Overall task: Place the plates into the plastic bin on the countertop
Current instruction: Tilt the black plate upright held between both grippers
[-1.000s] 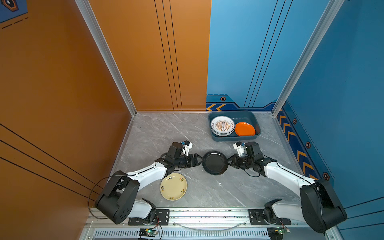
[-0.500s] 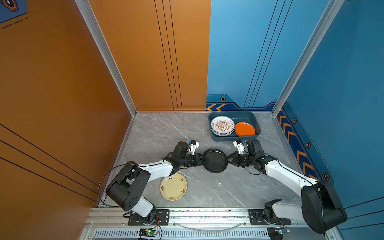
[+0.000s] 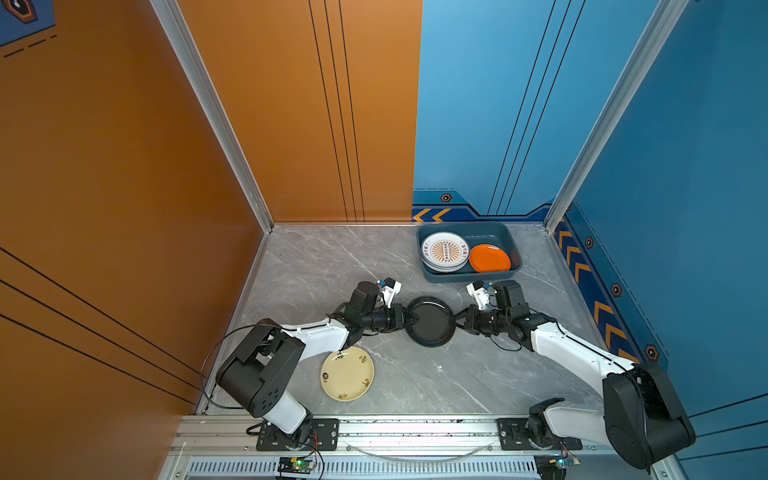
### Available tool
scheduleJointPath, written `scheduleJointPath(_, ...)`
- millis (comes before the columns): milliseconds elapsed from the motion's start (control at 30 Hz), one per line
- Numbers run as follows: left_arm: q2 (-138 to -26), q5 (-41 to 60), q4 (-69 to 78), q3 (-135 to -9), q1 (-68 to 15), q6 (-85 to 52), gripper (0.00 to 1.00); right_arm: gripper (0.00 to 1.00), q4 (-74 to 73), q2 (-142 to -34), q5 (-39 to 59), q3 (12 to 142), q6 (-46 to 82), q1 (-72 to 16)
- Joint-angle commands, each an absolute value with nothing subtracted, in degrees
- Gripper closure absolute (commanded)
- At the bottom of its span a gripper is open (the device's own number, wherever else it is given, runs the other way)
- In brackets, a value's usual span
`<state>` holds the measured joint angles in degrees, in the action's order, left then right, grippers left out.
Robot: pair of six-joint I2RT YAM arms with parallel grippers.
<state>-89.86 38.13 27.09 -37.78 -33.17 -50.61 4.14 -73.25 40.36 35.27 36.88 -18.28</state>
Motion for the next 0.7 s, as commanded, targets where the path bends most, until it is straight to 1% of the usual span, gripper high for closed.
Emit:
scheduleJointPath(0,-90.7,39.9,27.91,-39.33,-34.19,-48.33,0.88,0.92,0.3,-72.22,42.9,34.92,38.76,-18.11)
scheduleJointPath(133,-90.79,40.08,27.86,-39.82,-34.36,-48.43,0.89,0.73,-5.14,-73.41,46.08,33.6,40.38,-18.15)
scheduleJointPath(233,-90.92,40.08,27.86,-40.19,-34.54,-48.6,0.89,0.67,-10.17,-75.1,48.74,32.77,42.34,-18.26)
scheduleJointPath(400,-90.97,40.17,27.86,-40.83,-34.97,-48.87,0.89,0.68,-19.74,-78.46,51.97,31.26,46.82,-18.7)
scheduleJointPath(533,-90.93,40.19,27.87,-41.05,-35.07,-48.98,0.89,0.76,-26.1,-80.77,53.49,30.51,49.79,-19.15)
scheduleJointPath(667,-91.13,40.36,27.93,-41.35,-35.07,-49.04,0.89,0.81,-29.84,-82.41,54.57,30.54,51.46,-19.77)
